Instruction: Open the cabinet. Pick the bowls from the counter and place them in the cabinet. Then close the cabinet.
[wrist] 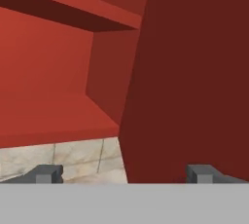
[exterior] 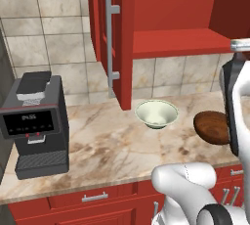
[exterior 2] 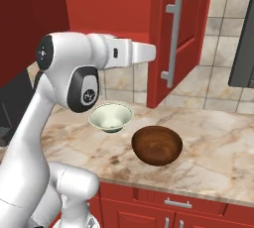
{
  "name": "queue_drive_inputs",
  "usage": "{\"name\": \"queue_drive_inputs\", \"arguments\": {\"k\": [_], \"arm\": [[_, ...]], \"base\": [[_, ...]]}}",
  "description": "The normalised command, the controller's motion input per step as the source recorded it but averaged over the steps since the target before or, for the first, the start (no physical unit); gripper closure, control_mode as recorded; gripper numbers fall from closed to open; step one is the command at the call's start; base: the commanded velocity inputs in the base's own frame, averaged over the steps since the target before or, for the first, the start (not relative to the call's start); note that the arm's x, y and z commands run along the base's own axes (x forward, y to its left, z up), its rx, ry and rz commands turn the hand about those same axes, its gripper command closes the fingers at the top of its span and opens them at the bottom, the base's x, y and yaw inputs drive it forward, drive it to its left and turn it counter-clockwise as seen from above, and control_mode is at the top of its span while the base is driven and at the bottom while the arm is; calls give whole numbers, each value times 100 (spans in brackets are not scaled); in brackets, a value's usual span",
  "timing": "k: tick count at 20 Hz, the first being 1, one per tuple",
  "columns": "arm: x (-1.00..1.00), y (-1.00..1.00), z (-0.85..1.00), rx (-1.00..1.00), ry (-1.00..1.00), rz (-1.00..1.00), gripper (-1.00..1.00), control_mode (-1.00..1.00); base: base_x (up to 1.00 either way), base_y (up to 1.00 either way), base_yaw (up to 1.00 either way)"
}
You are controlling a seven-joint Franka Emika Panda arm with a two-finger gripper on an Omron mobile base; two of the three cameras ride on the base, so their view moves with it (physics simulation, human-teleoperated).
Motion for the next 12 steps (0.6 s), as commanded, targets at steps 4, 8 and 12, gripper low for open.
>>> {"name": "queue_drive_inputs", "arguments": {"k": [4, 8, 12], "arm": [[0, -54, 0, 0, 0, 0, -100, -100], [-44, 23, -8, -8, -3, 8, -100, -100], [-97, 97, -47, -16, -2, 20, -100, -100]], "base": [[0, 0, 0], [0, 0, 0], [0, 0, 0]]}}
